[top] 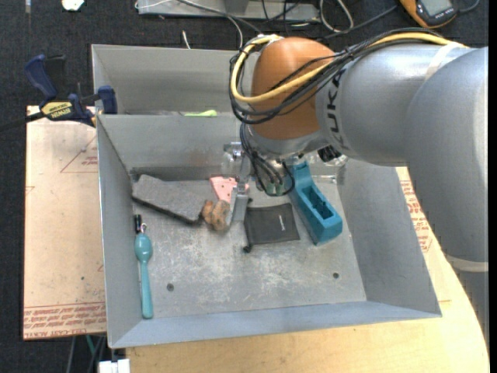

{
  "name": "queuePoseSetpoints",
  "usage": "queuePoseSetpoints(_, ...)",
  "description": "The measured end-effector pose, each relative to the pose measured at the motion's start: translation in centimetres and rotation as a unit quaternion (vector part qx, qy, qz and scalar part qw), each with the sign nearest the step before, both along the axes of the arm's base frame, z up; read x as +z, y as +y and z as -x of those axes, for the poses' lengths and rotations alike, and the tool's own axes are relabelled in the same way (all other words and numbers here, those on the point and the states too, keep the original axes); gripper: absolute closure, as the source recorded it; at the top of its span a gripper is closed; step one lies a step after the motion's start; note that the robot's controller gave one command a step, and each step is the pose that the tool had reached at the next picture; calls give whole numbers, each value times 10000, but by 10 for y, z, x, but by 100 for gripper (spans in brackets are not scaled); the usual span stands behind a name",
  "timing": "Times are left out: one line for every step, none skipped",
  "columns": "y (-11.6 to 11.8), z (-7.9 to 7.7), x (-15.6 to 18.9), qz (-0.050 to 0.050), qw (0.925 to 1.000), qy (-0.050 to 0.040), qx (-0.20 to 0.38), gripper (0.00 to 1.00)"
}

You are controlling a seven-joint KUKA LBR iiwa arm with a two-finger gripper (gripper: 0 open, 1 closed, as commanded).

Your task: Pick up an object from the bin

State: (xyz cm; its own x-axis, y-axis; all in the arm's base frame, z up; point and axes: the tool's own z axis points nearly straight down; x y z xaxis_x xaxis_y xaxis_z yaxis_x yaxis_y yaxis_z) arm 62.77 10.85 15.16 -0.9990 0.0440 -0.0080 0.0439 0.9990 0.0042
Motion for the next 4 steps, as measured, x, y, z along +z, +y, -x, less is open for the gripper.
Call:
queuePoseSetpoints(1, -16, -26, -6, 9999, 7, -139, 0)
queuePoseSetpoints(-69, -2, -71, -3, 10000, 4, -3, 0)
queuePoseSetpoints(-70, -16, -54, -20, 9960, -67, 888, 100)
queuePoseSetpoints(-69, -17, -53, -25, 9960, -74, 890, 100)
